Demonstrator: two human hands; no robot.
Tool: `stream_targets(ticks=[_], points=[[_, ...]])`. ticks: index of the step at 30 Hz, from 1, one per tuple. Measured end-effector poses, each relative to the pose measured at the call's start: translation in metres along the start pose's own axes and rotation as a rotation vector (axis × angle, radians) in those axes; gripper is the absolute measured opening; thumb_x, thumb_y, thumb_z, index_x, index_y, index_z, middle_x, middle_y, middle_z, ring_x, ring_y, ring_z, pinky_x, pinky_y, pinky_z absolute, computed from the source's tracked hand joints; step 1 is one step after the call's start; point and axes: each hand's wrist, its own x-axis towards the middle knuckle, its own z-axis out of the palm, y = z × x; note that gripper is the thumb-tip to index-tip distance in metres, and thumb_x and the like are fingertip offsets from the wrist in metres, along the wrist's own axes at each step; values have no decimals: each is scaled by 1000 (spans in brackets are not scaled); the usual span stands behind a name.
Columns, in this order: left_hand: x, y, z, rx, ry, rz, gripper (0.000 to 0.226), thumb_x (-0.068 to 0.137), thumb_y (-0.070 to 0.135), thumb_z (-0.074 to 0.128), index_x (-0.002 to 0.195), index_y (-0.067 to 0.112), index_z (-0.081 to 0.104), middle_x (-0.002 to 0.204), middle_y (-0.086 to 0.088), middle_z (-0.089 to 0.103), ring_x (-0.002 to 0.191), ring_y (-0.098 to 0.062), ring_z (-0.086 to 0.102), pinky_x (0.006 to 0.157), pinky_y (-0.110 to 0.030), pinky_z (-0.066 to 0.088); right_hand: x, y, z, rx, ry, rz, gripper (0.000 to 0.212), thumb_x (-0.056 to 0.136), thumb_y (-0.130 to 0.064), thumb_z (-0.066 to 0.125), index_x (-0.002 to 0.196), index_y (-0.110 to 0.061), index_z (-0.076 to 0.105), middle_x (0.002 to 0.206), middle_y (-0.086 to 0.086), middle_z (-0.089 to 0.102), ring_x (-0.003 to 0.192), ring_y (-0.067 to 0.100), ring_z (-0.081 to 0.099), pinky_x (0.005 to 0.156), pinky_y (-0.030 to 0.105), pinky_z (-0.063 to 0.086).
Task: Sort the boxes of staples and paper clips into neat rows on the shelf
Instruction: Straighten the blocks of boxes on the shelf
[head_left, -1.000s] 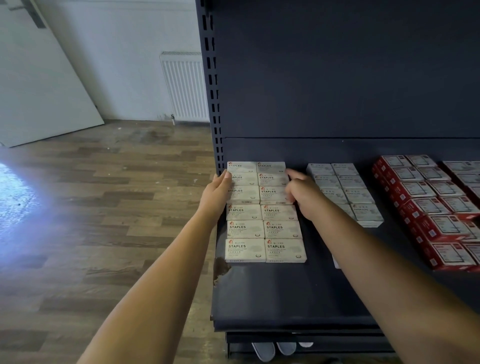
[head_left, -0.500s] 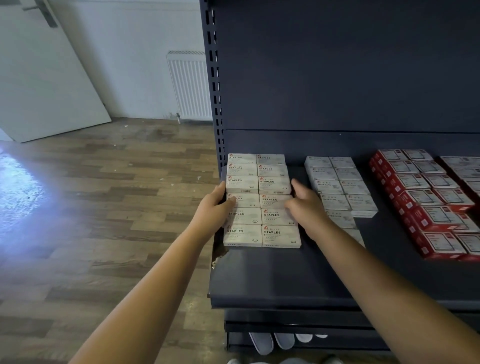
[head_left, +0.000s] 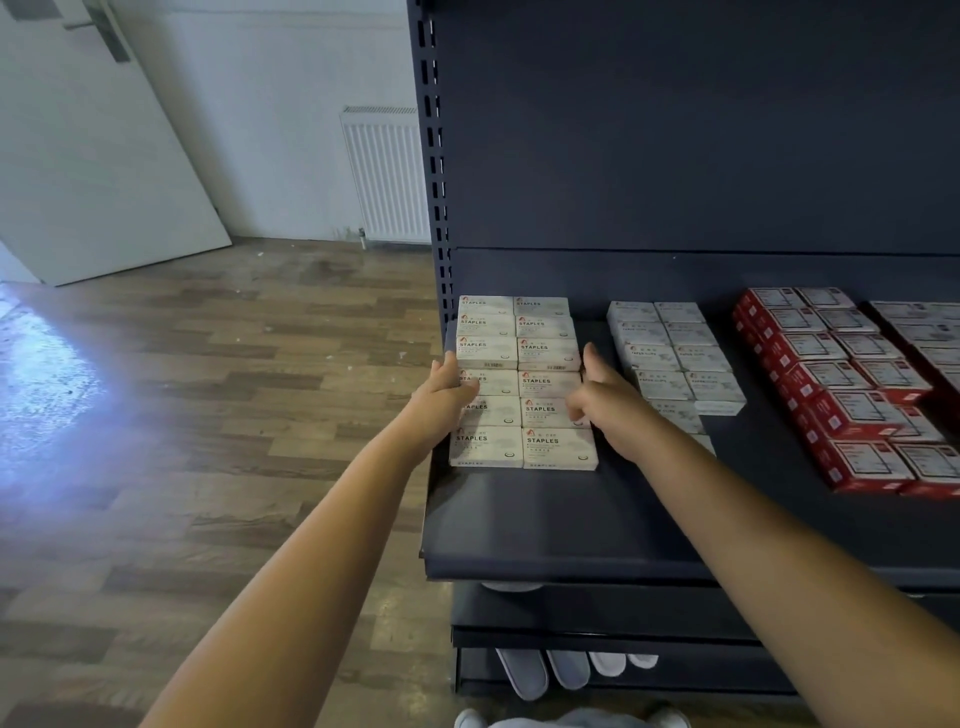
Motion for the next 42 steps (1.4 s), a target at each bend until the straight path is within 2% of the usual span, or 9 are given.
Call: stream_targets(ticks=[3, 7, 11, 15, 18, 22, 28, 34, 42], points=[[-23, 0, 0, 259, -44, 92, 69, 94, 36, 50, 149, 21, 11, 138, 22, 6, 141, -10, -13, 114, -48, -9, -18, 10, -3, -157, -20, -115, 86, 87, -13, 57, 148, -30, -1, 155, -9, 11, 140, 16, 19, 112, 37, 23], [-54, -11, -3, 592, -160, 239, 110, 68, 67, 54, 148, 22, -6, 145, 19, -13, 136, -4, -23, 110, -42, -16, -43, 30, -7, -476, -229, -377, 102, 77, -37, 72, 146, -33, -3, 149, -23, -6, 136, -6, -4, 114, 22, 5], [-56, -27, -7, 661, -96, 374, 110, 62, 81, 47, 148, 28, 4, 153, 13, -1, 140, -3, -15, 113, -43, -10, -45, 42, -5, -641, -197, -519, 96, 78, -36, 71, 141, -34, 0, 141, -29, -4, 131, -14, -5, 101, 0, -2], [-53, -30, -11, 634, 33, 412, 97, 71, 78, 37, 146, 27, 1, 150, 18, 0, 140, -5, -7, 112, -37, -2, -35, 47, 0, -683, -91, -599, 75, 87, -29, 63, 146, -17, 18, 146, -19, 8, 134, -8, 1, 101, -1, -4], [-50, -28, -13, 607, 15, 379, 103, 67, 85, 31, 147, 22, 18, 149, 15, 10, 141, -6, 4, 114, -35, 4, -30, 49, 2, -690, -51, -611, 67, 88, -24, 61, 144, -14, 25, 144, -18, 11, 135, -6, 3, 101, -1, -5], [-49, -24, -15, 555, -13, 333, 85, 74, 61, 57, 143, 17, 33, 149, 12, 17, 136, -5, 22, 113, -27, 24, -24, 48, 1, -626, -80, -617, 65, 84, -17, 66, 140, -12, 33, 147, -13, 20, 138, -2, 7, 109, 9, 2], [-49, -19, -11, 546, -1, 319, 72, 85, 28, 67, 144, 14, 29, 152, 6, 17, 139, -11, 22, 109, -15, 18, -25, 43, 6, -554, -73, -571, 65, 81, -10, 69, 138, -9, 37, 149, -7, 23, 137, -1, 7, 116, 27, 13], [-49, -15, -1, 565, -1, 253, 86, 86, 30, 65, 149, 15, 8, 155, -1, 5, 143, -15, -1, 115, -32, -2, -33, 43, 17, -614, 104, -326, 86, 87, -27, 63, 148, -9, 5, 156, 7, -3, 143, 16, -7, 111, 22, 0], [-48, -4, 8, 684, -22, 197, 70, 90, 27, 58, 147, 12, 19, 156, -9, 1, 143, -22, -8, 114, -35, -4, -37, 35, 16, -585, 111, -323, 80, 83, -24, 68, 146, -9, 21, 155, 3, 13, 143, 13, 3, 99, 9, 2]])
